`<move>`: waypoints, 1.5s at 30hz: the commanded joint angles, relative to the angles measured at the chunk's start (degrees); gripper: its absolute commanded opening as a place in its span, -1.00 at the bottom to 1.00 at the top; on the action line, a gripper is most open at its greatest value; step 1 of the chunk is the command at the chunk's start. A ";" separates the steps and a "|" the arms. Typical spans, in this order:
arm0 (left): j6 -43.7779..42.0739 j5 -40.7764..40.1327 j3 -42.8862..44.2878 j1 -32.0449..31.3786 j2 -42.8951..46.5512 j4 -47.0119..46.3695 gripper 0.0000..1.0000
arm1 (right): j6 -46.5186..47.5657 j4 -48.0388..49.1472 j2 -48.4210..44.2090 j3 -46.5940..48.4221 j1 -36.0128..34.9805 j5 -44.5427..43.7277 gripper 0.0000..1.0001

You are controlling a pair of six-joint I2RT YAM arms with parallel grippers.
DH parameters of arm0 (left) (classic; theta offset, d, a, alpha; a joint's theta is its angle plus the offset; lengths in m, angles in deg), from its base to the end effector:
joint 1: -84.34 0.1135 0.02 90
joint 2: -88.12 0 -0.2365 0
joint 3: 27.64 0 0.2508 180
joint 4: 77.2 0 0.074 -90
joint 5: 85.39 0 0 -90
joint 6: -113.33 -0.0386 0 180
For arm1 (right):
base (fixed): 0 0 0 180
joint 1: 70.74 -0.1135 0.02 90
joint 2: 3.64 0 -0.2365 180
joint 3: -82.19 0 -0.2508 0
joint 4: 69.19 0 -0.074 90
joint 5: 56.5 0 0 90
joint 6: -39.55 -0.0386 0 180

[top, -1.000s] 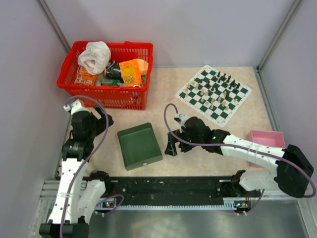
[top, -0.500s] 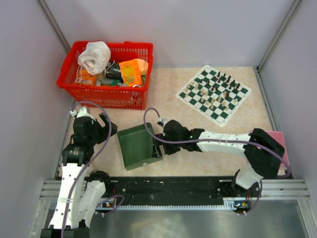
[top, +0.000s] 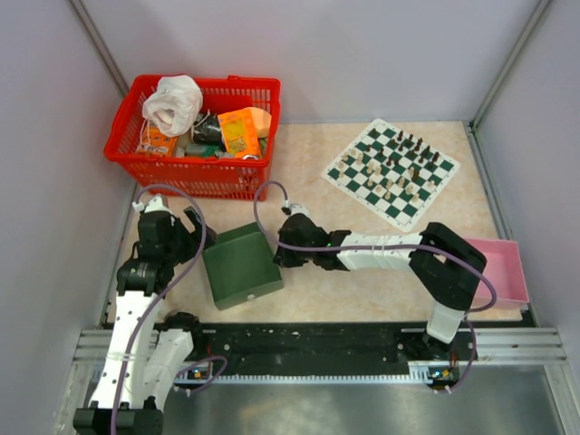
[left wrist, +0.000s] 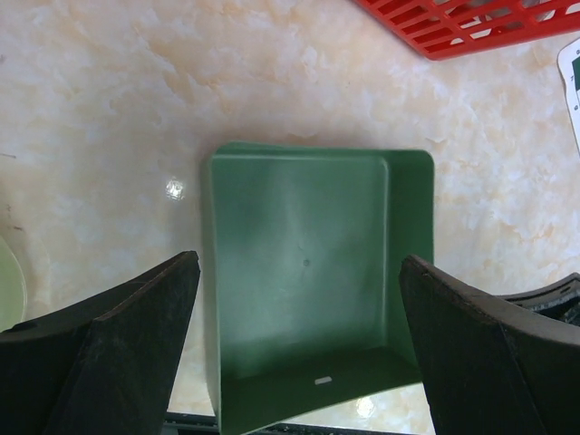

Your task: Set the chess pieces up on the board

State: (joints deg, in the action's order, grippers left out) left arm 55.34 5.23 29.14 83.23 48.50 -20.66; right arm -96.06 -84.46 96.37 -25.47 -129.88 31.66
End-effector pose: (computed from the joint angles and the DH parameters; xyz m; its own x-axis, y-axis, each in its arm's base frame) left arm 0.1645 -0.0036 0.2669 -0.5526 -0.5194 -0.6518 -0.3127 0.8541 -0.4155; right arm 0.1886 0.3132 0.1532 -0.8489 -0.0283 -0.5277 -0.3421 0.7906 0.5078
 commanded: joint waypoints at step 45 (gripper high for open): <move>2.88 -5.90 9.27 0.22 -8.28 -4.29 0.97 | -9.58 -20.01 -34.33 -4.17 18.69 -13.97 0.22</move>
State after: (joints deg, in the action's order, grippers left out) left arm 56.80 1.12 35.67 83.23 41.29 -22.52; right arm -100.69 -92.99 68.89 -25.21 -115.01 21.06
